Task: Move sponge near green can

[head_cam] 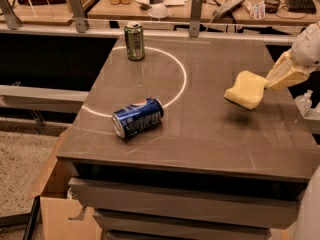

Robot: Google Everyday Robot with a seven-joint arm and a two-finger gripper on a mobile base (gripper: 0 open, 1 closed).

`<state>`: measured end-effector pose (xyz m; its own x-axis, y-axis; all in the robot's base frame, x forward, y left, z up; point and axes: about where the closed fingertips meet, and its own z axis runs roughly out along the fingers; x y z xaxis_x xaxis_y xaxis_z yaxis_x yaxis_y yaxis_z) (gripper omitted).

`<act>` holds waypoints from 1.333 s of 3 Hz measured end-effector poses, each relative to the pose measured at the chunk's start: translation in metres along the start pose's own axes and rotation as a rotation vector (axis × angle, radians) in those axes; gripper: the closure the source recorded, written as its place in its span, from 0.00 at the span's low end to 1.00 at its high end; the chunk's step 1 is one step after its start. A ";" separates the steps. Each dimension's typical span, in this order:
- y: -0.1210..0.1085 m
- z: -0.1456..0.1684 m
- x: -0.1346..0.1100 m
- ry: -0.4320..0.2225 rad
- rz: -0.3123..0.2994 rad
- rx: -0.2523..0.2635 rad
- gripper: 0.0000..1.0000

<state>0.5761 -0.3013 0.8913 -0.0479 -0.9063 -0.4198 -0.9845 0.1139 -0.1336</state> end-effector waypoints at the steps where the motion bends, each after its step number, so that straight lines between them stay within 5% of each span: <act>1: -0.031 0.012 -0.016 -0.010 0.096 0.069 1.00; 2: -0.074 0.037 -0.038 0.011 0.166 0.127 1.00; 4: -0.155 0.075 -0.117 -0.075 0.236 0.218 1.00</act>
Offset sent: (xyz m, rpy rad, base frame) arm 0.1407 0.0749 -0.0110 -0.0080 -0.0737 -0.3086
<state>0.7474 -0.1828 0.8935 -0.2499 -0.8132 -0.5257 -0.8880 0.4089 -0.2103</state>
